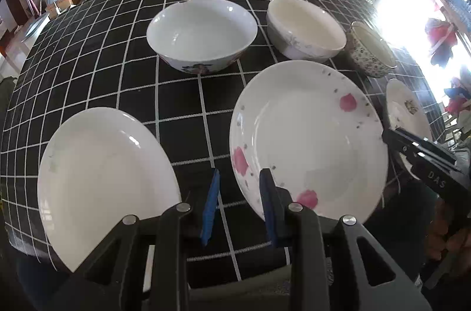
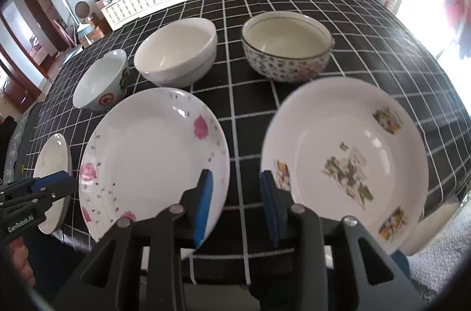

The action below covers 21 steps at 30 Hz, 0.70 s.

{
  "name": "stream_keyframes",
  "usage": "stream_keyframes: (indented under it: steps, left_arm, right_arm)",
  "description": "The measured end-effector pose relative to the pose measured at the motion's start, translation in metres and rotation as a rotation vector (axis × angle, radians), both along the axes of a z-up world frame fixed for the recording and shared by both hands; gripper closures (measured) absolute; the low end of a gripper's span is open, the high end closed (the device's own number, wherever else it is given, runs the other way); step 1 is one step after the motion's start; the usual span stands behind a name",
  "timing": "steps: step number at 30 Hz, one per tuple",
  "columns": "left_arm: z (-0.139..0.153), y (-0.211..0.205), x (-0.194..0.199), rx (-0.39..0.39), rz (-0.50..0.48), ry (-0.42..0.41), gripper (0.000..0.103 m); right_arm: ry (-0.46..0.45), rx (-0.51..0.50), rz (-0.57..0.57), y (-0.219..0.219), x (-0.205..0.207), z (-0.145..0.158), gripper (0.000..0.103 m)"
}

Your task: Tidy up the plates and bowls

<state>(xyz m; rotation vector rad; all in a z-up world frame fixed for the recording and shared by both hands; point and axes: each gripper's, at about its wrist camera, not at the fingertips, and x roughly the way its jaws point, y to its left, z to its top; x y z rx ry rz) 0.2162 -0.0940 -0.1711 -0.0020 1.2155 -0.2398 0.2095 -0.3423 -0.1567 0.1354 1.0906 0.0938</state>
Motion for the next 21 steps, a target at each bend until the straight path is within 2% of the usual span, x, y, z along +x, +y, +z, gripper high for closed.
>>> stream_keyframes:
  steps: [6, 9, 11, 13, 16, 18, 21]
  left_arm:
    - [-0.011, -0.004, 0.012, 0.003, -0.002, 0.013, 0.077]
    - [-0.017, -0.006, 0.016, 0.004, -0.008, 0.029, 0.077]
    - [-0.021, -0.007, 0.018, 0.003, -0.010, 0.039, 0.085]
    - [-0.024, -0.009, 0.019, 0.006, -0.011, 0.046, 0.087]
    - [-0.025, -0.011, 0.020, 0.001, -0.016, 0.050, 0.091]
    - [-0.026, -0.012, 0.019, 0.005, -0.013, 0.049, 0.091]
    - [-0.025, -0.015, 0.018, 0.009, -0.013, 0.046, 0.091]
  right_arm:
    - [-0.005, 0.025, 0.039, 0.001, 0.013, -0.002, 0.063]
    - [0.030, 0.034, 0.041, 0.003, 0.018, -0.011, 0.063]
    - [0.039, 0.069, 0.042, 0.003, 0.019, -0.014, 0.063]
    - [0.041, 0.055, 0.051, 0.007, 0.020, -0.015, 0.064]
    - [0.078, 0.080, 0.051, 0.008, 0.020, -0.022, 0.072]
    - [0.077, 0.065, 0.041, 0.006, 0.018, -0.023, 0.082]
    - [0.073, 0.094, 0.013, 0.000, 0.015, -0.023, 0.087]
